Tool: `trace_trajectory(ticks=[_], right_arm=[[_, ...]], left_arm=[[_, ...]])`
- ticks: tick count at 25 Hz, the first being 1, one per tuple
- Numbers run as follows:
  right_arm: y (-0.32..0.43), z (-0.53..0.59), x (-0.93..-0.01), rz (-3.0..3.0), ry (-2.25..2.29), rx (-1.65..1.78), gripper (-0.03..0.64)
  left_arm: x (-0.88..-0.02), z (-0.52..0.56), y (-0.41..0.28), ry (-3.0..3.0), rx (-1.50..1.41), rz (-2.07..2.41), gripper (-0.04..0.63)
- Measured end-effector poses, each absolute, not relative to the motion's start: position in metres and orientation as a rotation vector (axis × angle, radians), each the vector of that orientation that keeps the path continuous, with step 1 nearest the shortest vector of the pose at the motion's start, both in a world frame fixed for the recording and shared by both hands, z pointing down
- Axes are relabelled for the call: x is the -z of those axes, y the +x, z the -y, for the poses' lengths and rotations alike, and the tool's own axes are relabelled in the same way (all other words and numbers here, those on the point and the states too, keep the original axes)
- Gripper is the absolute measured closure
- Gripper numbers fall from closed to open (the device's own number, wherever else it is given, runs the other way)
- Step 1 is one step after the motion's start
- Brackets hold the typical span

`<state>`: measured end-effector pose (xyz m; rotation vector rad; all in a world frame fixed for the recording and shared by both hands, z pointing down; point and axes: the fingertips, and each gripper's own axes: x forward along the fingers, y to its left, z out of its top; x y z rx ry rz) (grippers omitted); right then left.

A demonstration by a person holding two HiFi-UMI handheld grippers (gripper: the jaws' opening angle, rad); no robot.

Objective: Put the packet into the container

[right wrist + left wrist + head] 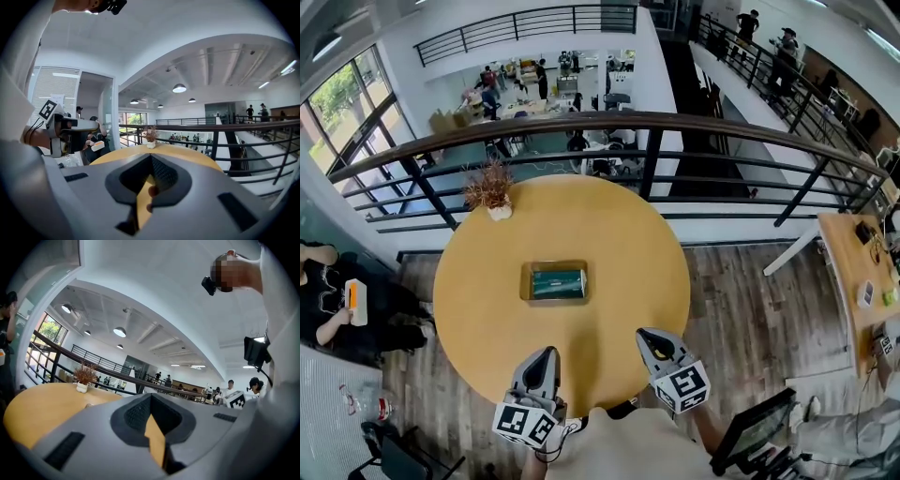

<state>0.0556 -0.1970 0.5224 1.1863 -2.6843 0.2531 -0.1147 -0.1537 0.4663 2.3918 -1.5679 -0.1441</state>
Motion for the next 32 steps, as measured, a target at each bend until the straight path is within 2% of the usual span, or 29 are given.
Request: trace_trajectory(ticks=[10, 32], right_arm=[[0.083, 0.157, -0.524, 2.617, 1.378, -0.368, 0.612], [0.067, 0.096, -0.515, 2.655, 1.382, -0.279, 0.612]], left_arm=[[-0.469, 0.135, -0.103, 2.402, 0.120, 1.522, 0.591], [-0.488, 0.065, -0.096, 2.383, 0.132, 1.496, 0.591]])
